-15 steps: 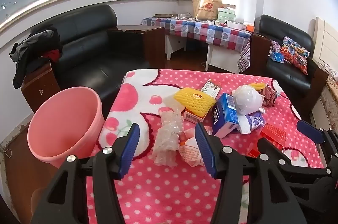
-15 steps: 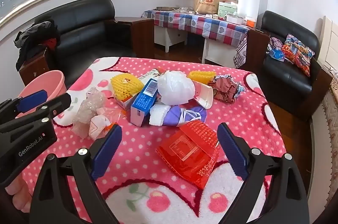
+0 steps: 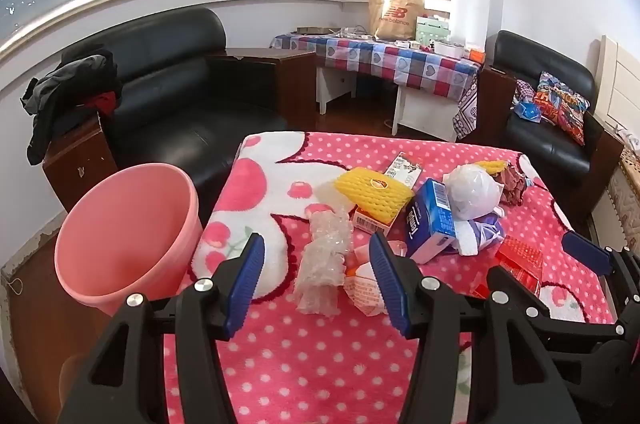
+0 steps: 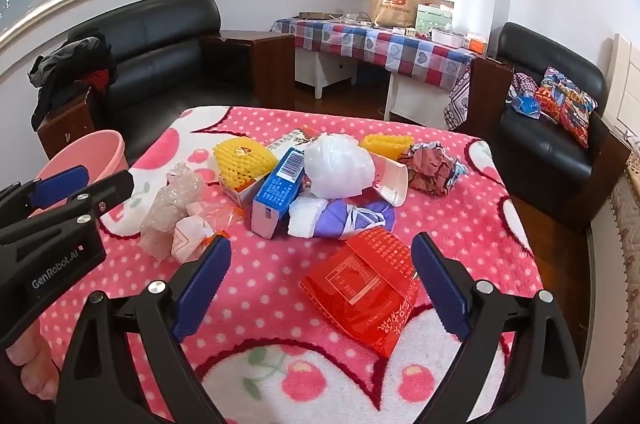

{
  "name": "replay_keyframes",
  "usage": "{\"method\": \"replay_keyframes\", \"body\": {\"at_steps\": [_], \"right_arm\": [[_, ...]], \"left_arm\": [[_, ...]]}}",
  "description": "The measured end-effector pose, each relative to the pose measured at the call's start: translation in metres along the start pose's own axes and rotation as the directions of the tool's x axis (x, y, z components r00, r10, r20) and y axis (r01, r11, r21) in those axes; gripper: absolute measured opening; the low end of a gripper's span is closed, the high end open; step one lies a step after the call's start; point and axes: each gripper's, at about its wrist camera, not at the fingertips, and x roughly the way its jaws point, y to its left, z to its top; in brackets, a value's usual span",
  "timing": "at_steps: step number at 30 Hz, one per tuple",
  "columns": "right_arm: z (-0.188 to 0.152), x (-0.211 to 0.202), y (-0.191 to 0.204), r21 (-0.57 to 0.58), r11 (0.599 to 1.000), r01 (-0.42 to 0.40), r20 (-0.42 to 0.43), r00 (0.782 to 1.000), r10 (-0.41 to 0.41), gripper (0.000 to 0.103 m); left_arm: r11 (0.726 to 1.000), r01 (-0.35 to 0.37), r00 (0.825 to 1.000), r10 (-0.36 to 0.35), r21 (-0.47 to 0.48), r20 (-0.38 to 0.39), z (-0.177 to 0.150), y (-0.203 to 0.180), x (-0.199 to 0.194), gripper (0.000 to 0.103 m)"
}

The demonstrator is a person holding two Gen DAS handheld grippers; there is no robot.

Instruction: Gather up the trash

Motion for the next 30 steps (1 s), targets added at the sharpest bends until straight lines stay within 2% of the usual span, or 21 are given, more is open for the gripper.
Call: {"method": "replay_keyframes", "body": {"at_steps": [30], "right_arm": [[-0.0002, -0.0006, 0.0039, -0.007, 1.0, 0.003, 0.002, 1.0, -0.003, 0.092]], "left_arm": [[1.0, 0.002, 1.0, -0.002, -0.003, -0.001, 0.0007, 0.0048, -0.002, 0.055]]}}
